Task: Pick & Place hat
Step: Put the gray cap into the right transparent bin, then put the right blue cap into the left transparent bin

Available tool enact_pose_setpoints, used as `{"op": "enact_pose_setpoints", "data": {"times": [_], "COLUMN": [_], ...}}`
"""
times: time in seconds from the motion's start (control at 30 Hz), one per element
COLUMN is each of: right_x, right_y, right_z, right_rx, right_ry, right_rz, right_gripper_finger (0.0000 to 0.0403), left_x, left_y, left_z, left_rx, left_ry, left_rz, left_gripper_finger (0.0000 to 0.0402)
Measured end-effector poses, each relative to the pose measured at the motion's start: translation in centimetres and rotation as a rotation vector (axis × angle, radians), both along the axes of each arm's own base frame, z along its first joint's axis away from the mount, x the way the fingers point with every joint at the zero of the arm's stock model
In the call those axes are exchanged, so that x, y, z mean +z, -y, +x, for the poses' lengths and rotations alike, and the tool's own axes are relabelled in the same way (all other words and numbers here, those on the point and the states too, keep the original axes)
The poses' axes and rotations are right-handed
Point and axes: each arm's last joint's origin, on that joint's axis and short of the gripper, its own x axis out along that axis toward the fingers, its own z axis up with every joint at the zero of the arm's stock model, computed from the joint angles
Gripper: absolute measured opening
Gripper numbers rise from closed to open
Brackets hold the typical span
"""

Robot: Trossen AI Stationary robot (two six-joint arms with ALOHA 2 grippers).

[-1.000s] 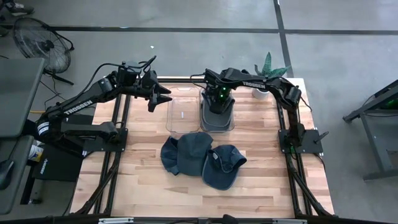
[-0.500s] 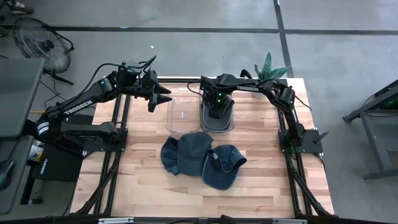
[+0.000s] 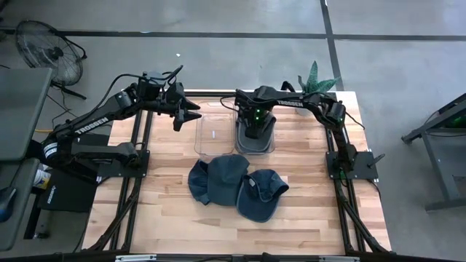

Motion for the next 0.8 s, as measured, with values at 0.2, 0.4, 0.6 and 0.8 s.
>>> {"op": "enact_pose_setpoints", "data": {"times": [0.2,0.4,0.6,0.8], "right_x": [0.4,2.8,6.8,11.3], "right_y": [0.0,0.4,0.6,0.3], "right_z": [-0.2,0.3,0.7,0.6], "right_rx": [-0.002,0.016,-0.008,-0.08], "right_ry": [-0.022,-0.011,0.019,0.075], "right_rz": [-0.021,-0.09,-0.125,-0.145], "right_gripper_finger": [0.0194,0.0208,0.0209,0.0209], "left_x": [0.0,0.0,-0.1,-0.4], "left_y": [0.0,0.0,0.0,0.1], "left_z": [0.0,0.0,0.0,-0.2], "left_rx": [0.0,0.0,0.0,0.001], "left_ry": [0.0,0.0,-0.01,-0.038], "left_rz": [0.0,0.0,-0.007,-0.024], "left_gripper_finger": [0.0199,0.0199,0.0199,0.0199]}}
